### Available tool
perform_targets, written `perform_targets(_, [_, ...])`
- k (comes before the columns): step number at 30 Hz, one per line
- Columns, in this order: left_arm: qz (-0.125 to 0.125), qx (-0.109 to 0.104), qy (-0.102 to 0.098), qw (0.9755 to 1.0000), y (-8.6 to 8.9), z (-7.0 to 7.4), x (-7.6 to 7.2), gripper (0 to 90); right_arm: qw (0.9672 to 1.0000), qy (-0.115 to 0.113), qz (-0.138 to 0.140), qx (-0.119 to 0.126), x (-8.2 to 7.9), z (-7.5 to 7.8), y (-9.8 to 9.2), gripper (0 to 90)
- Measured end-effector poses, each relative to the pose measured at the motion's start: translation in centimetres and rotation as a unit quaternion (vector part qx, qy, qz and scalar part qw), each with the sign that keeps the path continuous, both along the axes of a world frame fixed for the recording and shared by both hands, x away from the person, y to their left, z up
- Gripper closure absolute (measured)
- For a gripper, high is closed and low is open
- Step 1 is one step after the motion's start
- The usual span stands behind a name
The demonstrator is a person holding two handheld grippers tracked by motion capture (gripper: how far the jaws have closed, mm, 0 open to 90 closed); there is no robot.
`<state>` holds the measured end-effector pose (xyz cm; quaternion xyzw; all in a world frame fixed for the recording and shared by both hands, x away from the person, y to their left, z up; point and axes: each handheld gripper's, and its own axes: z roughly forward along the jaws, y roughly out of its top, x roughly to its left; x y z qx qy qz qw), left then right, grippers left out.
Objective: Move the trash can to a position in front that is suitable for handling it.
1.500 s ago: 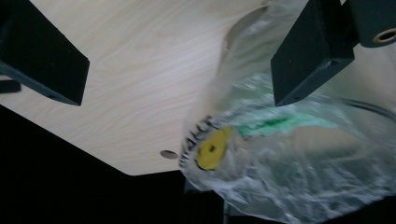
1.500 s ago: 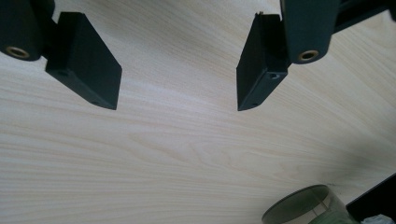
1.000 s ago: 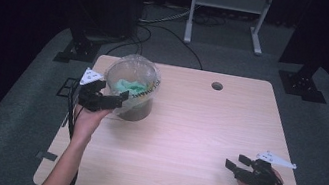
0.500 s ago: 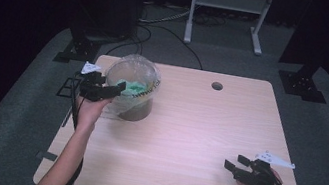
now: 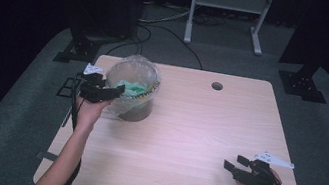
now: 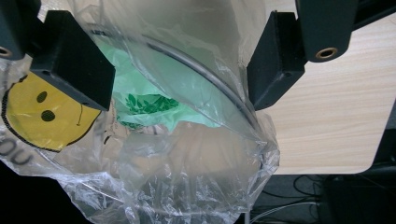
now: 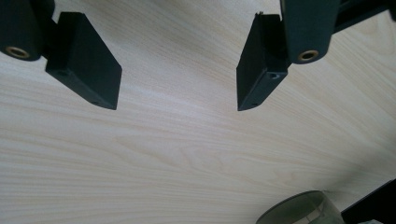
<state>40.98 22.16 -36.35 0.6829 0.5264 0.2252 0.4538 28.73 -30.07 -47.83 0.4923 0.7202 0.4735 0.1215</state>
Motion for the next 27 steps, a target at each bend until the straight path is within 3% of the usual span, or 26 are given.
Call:
perform_targets(6, [-0.031,-0.006,-0.002,0.9995,-0.5,0.1,-0.7,24.0,1.0000,0.000,-0.001,-0.001,0.0,0.0,0.0,30.4])
perform_targets(13, [-0.068,0.001,-0.001,0.9977,-1.7,0.1,-1.5,24.0,1.0000,0.000,-0.003,0.000,-0.1,0.0,-0.1,30.4])
perform_targets(27, [-0.136,0.007,-0.010,0.9907,-4.3,0.0,-3.4,24.0,1.0000,0.003,-0.007,0.002,-0.1,-0.2,0.0,30.4])
